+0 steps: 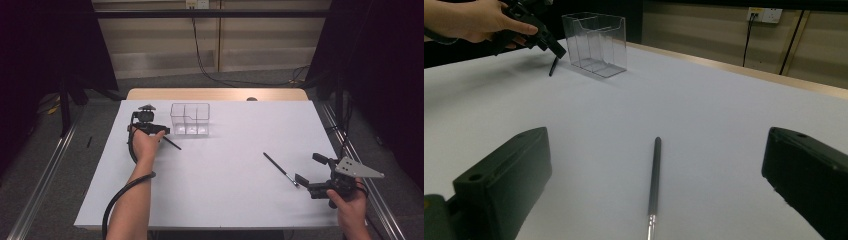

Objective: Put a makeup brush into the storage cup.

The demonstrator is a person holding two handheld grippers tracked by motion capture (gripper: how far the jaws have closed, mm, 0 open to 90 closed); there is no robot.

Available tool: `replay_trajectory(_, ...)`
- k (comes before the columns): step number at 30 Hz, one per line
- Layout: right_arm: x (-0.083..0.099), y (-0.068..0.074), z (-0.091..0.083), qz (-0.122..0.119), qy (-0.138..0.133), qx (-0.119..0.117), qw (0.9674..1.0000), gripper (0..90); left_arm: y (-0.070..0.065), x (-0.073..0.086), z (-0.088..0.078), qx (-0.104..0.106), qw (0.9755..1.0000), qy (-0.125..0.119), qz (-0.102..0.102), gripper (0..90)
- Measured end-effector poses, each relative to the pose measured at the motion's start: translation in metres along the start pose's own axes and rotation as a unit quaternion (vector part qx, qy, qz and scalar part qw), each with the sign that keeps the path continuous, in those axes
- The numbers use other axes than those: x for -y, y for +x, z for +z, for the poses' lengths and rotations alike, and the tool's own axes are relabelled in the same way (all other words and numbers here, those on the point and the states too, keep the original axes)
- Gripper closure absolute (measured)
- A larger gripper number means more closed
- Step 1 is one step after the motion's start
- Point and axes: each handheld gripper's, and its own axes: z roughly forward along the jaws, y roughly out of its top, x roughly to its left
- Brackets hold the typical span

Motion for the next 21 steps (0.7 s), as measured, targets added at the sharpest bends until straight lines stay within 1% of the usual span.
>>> replay_trajectory(1,-0.0001,0.0000,0.0001,-0.001,0.001,0.000,1.0000,0.0,-0.0006,0.0000,-0.0001,0.001,1.0000,0.004,-0.001,5.0)
replay_trajectory(2,0.0000,0.0000,0.0002,0.000,0.001,0.000,1.0000,0.0,-0.0014,0.0004,0.0012,0.002,1.0000,0.001,-0.004,5.0)
replay_trajectory(4,0.0001,0.0000,0.0001,0.000,0.001,-0.001,1.0000,0.0,-0.0014,0.0006,0.0018,0.001,1.0000,0.005,-0.001,5.5)
replay_trajectory(9,0.0002,-0.0003,-0.0003,0.000,0.000,0.001,1.0000,0.0,-0.0004,0.0012,0.0024,0.003,1.0000,0.005,-0.007,6.9)
replay_trajectory(14,0.0002,-0.0004,-0.0005,0.001,0.000,0.003,1.0000,0.0,0.0012,0.0001,0.0018,0.006,0.9999,0.006,-0.006,7.3)
replay_trajectory(15,0.0000,-0.0004,-0.0005,0.001,-0.001,0.002,1.0000,0.0,0.0005,0.0002,0.0023,0.003,0.9999,0.002,-0.011,7.3)
replay_trajectory(18,0.0000,-0.0005,-0.0004,0.001,-0.001,0.002,1.0000,0.0,0.0009,-0.0007,0.0020,0.002,0.9999,0.000,-0.010,7.3)
replay_trajectory(21,0.0002,-0.0007,-0.0003,0.000,0.000,0.002,1.0000,0.0,0.0000,-0.0008,0.0029,0.001,0.9999,0.000,-0.014,7.3)
